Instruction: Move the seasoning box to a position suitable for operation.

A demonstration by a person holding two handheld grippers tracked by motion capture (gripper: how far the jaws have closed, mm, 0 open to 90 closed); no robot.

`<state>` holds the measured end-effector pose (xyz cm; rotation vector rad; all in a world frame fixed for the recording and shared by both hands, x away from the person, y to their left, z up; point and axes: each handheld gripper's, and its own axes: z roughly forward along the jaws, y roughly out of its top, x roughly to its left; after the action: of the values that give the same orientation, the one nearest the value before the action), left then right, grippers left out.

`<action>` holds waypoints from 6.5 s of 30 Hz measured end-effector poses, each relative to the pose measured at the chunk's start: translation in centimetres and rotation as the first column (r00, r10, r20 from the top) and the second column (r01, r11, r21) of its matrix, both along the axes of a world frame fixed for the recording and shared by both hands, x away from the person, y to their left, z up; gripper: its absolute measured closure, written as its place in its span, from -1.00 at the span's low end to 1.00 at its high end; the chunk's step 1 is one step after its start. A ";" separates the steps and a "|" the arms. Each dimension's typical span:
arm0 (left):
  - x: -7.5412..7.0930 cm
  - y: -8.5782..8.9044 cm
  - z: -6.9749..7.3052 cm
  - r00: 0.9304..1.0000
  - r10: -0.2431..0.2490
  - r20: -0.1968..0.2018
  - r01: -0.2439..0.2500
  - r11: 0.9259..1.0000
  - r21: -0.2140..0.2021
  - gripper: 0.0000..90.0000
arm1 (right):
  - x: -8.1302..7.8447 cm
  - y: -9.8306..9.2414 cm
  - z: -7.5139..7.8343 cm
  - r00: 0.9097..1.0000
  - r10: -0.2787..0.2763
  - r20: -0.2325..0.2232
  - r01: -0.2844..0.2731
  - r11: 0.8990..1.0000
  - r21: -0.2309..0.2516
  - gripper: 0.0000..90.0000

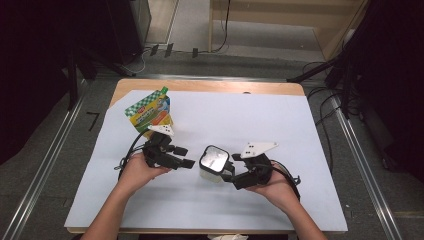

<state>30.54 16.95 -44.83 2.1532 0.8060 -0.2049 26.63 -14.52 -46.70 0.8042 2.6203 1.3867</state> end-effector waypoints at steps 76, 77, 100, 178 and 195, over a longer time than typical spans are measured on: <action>-0.5 -5.8 -1.7 0.980 -0.157 0.123 0.149 0.986 0.073 -0.52 | 1.6 -3.8 -0.9 0.974 -0.199 -0.109 0.201 0.979 0.013 1.00; -0.5 -5.8 -1.7 0.979 -0.157 0.126 0.149 0.986 0.071 -0.53 | 1.6 -3.8 -0.9 0.974 -0.199 -0.111 0.202 0.979 0.015 1.00; -0.6 -6.3 -0.4 0.973 -0.137 0.185 0.128 0.990 0.060 -0.58 | 1.5 -3.6 -1.0 0.970 -0.219 -0.107 0.221 0.975 0.007 1.00; 1.5 -12.2 4.0 0.976 -0.219 0.009 0.220 0.975 -0.015 0.88 | 0.9 -3.6 -0.7 0.972 -0.220 -0.077 0.222 0.975 0.011 1.00; 1.4 -7.6 5.0 0.990 -0.143 0.006 0.143 0.989 -0.025 0.02 | -2.3 -2.9 0.6 0.988 -0.133 -0.073 0.134 0.991 0.010 0.51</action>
<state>31.89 9.33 -39.84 2.1884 0.6432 -0.2826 24.31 -17.41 -46.15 1.0299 2.5570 1.3677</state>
